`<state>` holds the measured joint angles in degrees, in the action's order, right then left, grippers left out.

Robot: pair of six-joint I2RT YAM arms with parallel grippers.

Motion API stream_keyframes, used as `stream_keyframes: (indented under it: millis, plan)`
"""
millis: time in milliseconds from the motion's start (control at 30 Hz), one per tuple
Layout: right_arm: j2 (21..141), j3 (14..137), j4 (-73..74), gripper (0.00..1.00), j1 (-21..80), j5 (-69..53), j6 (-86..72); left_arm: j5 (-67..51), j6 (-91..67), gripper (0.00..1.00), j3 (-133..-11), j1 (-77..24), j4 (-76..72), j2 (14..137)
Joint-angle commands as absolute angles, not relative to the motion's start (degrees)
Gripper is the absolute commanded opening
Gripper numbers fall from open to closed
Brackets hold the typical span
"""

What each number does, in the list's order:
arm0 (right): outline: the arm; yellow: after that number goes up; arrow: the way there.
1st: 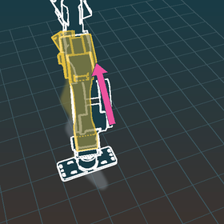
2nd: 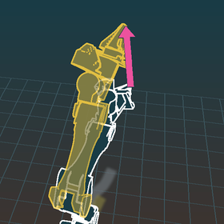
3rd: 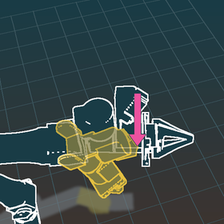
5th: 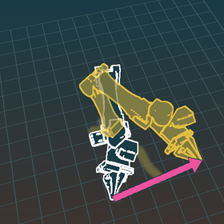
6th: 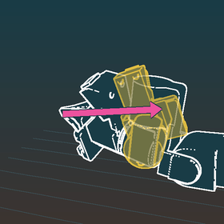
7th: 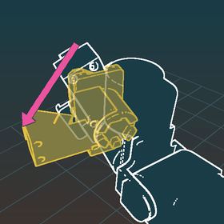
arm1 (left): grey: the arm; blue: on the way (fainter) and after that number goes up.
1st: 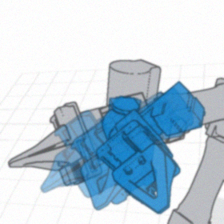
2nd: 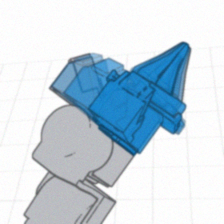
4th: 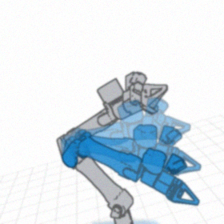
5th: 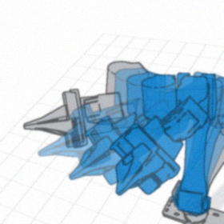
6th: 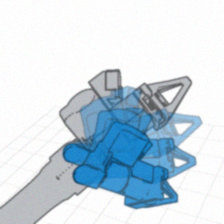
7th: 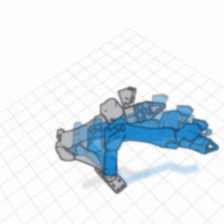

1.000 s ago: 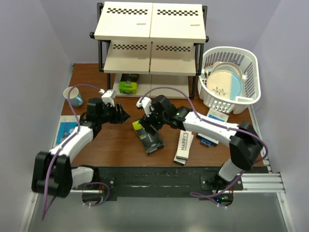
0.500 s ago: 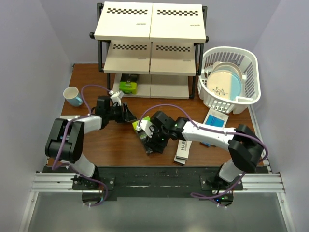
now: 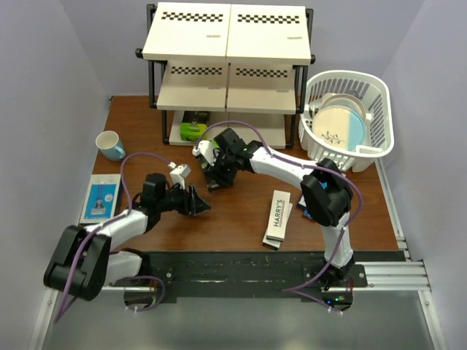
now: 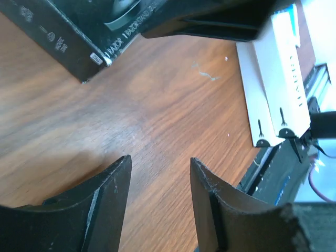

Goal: Place and organize the shaving razors onto the shelf

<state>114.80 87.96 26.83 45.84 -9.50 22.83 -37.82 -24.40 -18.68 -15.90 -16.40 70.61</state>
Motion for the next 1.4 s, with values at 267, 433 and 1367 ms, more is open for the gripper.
stream_keyframes:
  millis: [267,433,1367]
  plan:
    - [112.1,87.5,29.5,0.63,43.8,-3.5,18.1,-23.2,-27.0,0.57,-19.2,-7.0,-6.2,49.7]
    - [112.6,92.1,28.3,0.80,44.3,-2.6,10.8,-21.3,-29.1,0.59,-18.7,-2.6,-8.6,52.9]
    - [121.7,88.3,42.3,0.41,51.0,-8.4,34.5,-20.6,-25.5,0.59,-22.2,2.5,-9.2,57.3]
